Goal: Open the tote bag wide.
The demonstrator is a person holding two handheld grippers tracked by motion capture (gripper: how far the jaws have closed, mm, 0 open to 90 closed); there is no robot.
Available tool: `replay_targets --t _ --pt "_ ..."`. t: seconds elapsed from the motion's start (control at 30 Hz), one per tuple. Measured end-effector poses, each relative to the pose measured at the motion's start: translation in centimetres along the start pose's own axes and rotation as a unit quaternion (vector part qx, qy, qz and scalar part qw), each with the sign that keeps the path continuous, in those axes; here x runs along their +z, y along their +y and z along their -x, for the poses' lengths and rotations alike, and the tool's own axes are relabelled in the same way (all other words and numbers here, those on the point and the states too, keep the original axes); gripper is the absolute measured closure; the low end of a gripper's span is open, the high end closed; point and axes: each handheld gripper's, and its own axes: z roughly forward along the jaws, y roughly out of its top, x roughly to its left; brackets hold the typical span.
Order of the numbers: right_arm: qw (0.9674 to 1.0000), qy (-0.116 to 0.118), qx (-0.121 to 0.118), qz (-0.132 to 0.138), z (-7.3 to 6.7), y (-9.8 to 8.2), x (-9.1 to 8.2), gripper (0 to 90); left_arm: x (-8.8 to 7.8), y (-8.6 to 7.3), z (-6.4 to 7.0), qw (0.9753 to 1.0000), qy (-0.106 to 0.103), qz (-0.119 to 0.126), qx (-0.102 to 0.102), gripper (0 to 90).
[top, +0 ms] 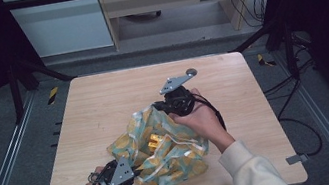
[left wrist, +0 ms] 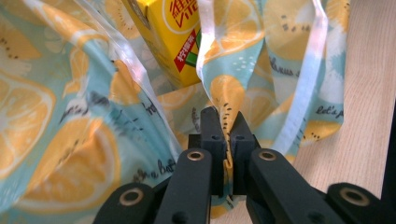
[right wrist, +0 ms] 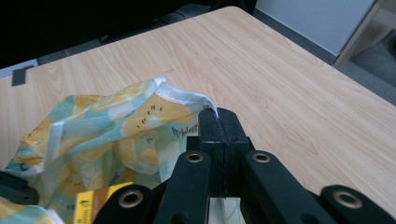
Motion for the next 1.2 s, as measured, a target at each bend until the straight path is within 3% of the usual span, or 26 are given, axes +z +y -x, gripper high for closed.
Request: replay_targets --t 0.27,0.33,0.57,0.8,0.9,1.03,1.2 --pt "0.9996 -0.020 0.014 -0.017 1.7 -2.1 0.2 90.0 -0.4 -0.7 -0.1 1.0000 0.000 -0.006 -0.005 88.4" --pt "0.9995 -0.016 0.020 -0.020 2.1 -2.8 0.4 90.0 -0.4 -0.7 -0.2 0.9999 -0.001 -0.005 -0.009 88.4" --pt "0.9985 -0.022 0.032 -0.039 2.9 -5.1 1.8 90.0 0.3 -0.6 -0.1 0.9999 0.003 -0.016 0.002 88.2" --pt "0.9968 -0.019 0.041 -0.066 3.6 -6.8 3.8 90.0 1.1 -0.8 -0.1 0.9992 0.002 -0.039 -0.001 88.2" --pt "0.9953 -0.015 0.047 -0.083 3.8 -7.6 4.6 90.0 1.3 -0.9 -0.2 0.9986 -0.004 -0.051 -0.012 88.1" --pt "0.9936 -0.009 0.049 -0.101 4.0 -8.5 5.4 90.0 1.5 -1.1 -0.3 0.9976 -0.007 -0.068 -0.006 88.2" --pt "0.9937 -0.009 0.048 -0.101 3.8 -9.3 6.2 90.0 1.7 -1.3 -0.2 0.9969 -0.009 -0.079 -0.001 88.5"
